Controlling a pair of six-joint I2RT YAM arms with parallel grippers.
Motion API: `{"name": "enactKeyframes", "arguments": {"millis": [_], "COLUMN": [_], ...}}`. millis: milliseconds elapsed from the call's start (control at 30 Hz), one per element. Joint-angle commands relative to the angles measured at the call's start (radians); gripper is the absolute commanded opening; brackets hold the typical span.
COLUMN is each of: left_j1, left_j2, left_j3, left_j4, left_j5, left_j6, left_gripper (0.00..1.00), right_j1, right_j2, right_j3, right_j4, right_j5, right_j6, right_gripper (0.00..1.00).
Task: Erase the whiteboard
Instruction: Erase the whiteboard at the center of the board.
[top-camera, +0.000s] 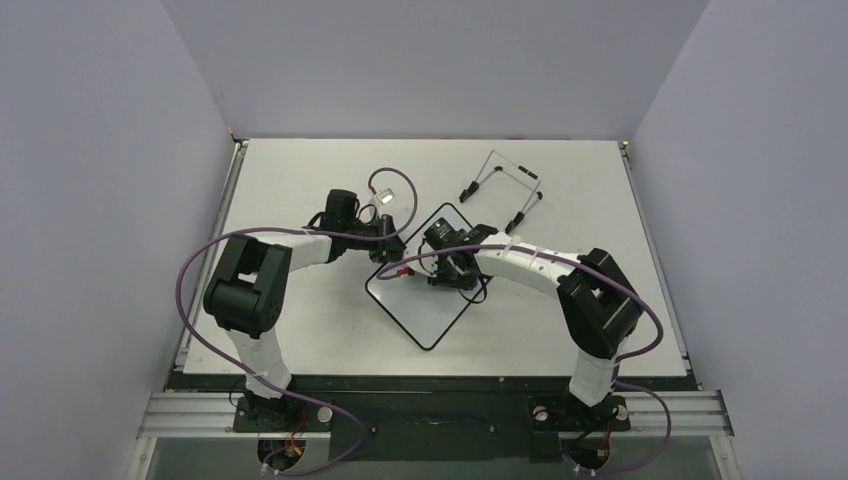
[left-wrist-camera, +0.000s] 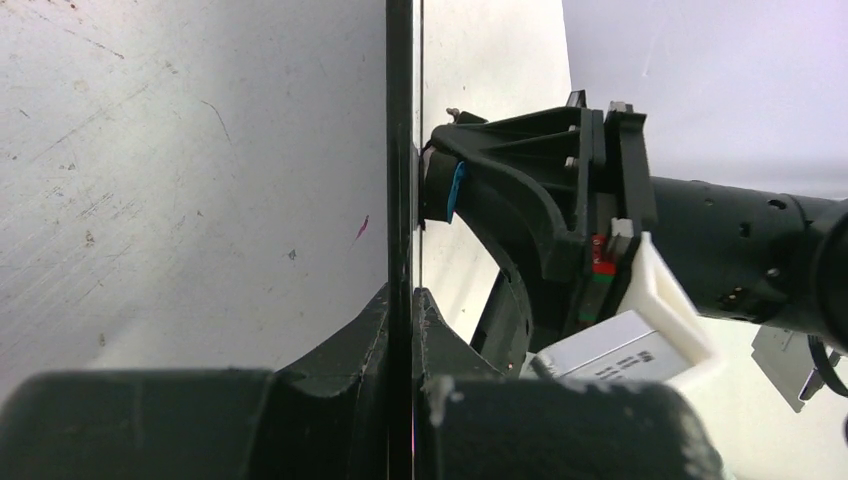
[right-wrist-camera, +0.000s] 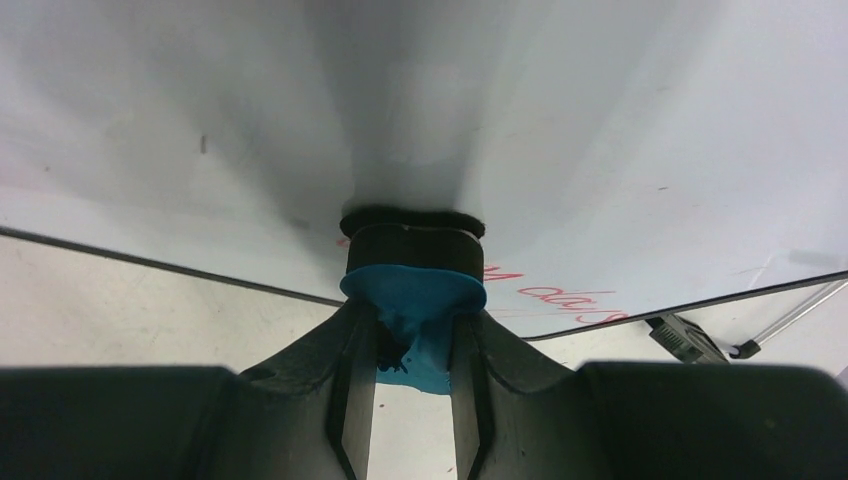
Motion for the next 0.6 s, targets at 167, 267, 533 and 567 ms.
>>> {"name": "enactKeyframes", "arguments": {"millis": [167, 267, 533, 567], "left_j1": [-0.010, -0.010, -0.010, -0.009], "left_j2": [-0.063, -0.071, -0.075, -0.074], "left_j3": [0.004, -0.002, -0.006, -0.007], "left_j4": [0.062, 0.062, 0.055, 0.057], "left_j5": [0.040, 0.040, 0.044, 0.044], "left_j6": [0.009, 0.009, 0.015, 0.015], "left_gripper": [0.00, 0.00, 0.00, 0.00], "right_j1": [0.140, 0.160, 0.014, 0.004], "right_j2": [-0.058, -0.042, 0.030, 0.031], "right_j3": [-0.098, -0.045, 0.116, 0.111], "right_j4": [-0.016, -0.011, 0.013, 0.013], "right_j5": [-0.100, -0.109, -0.042, -0.036], "right_j6": [-0.081, -0.055, 0.049, 0.046], "right_gripper": [0.00, 0.00, 0.00, 0.00]}}
